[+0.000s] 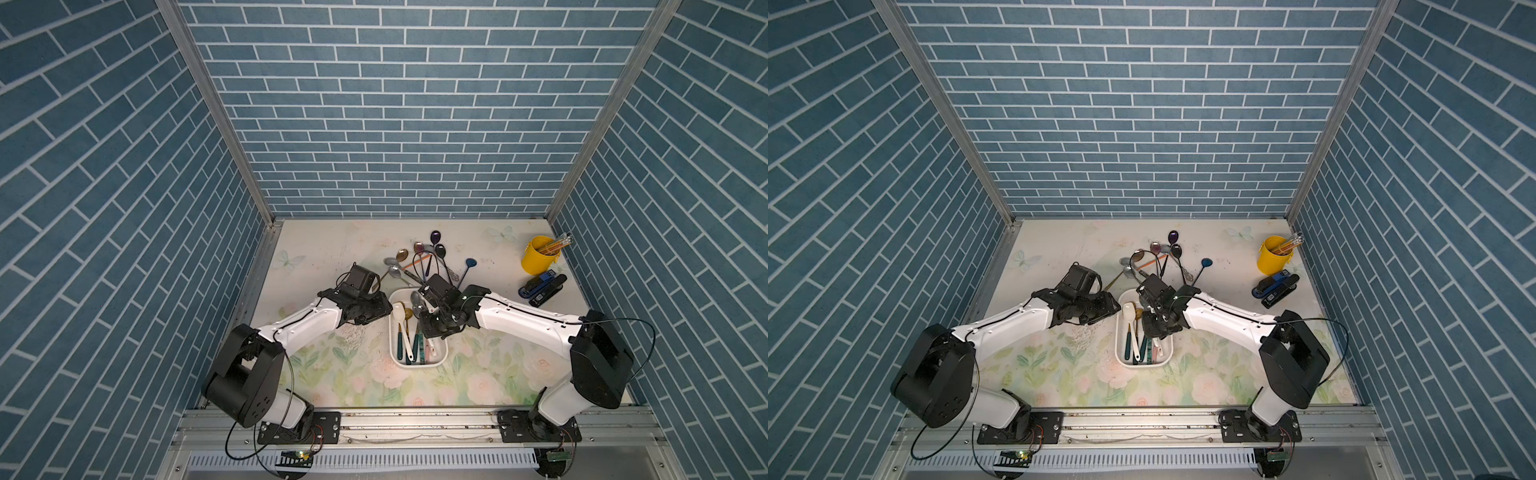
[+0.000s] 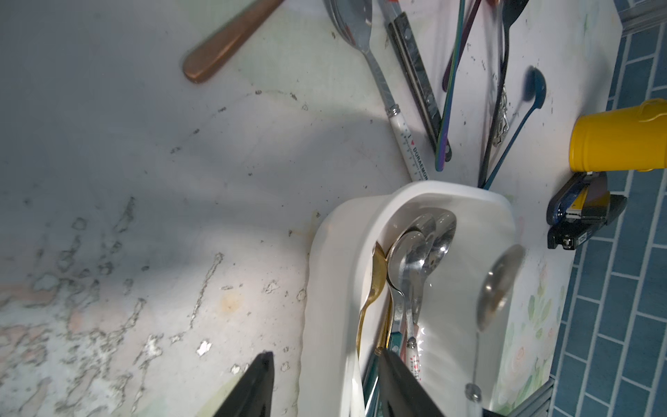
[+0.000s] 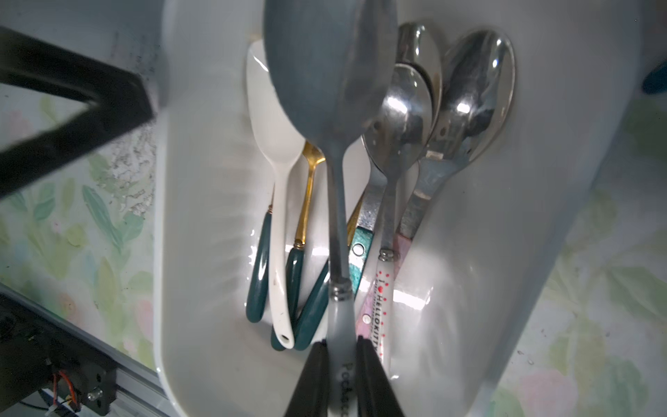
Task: Put the spoon into the storage box
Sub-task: Place the spoon in the storage box.
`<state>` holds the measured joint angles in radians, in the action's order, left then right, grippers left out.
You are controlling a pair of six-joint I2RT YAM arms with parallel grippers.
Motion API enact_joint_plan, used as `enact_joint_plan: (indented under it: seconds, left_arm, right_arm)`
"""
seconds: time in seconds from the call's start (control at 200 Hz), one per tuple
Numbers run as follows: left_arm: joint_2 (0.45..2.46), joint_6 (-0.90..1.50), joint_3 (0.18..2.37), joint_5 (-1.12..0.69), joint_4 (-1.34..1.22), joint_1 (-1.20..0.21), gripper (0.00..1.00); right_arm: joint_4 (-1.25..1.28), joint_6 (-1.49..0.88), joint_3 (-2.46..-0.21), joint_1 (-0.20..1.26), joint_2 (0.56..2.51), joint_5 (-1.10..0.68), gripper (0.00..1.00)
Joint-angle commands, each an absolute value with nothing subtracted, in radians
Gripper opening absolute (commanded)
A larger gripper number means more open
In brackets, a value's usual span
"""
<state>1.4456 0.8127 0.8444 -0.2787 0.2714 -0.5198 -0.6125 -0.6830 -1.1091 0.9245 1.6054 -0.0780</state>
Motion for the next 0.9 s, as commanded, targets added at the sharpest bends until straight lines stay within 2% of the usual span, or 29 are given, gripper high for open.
enact_joint_plan:
  seconds: [0.0,0.615,0.895]
  left_arm:
    - [1.387,0.814,0.856,-0.207,0.281,-0.522,0.53]
    - [1.346,0.717,0.886,-0.116,0.371,-0.523,0.57]
    - [1.381,0.580,0.971,-0.045,0.453,-0.522,0.59]
  right_arm:
    - [-0.586,-0.748,-1.080,0.926,1.627,-0.061,0.08]
    - [-0.636,-0.743,-1.154,0.925,1.767,-0.108,0.16]
    - [-0.736,-0.731,-1.250,0.931,1.764,-0.054,0.30]
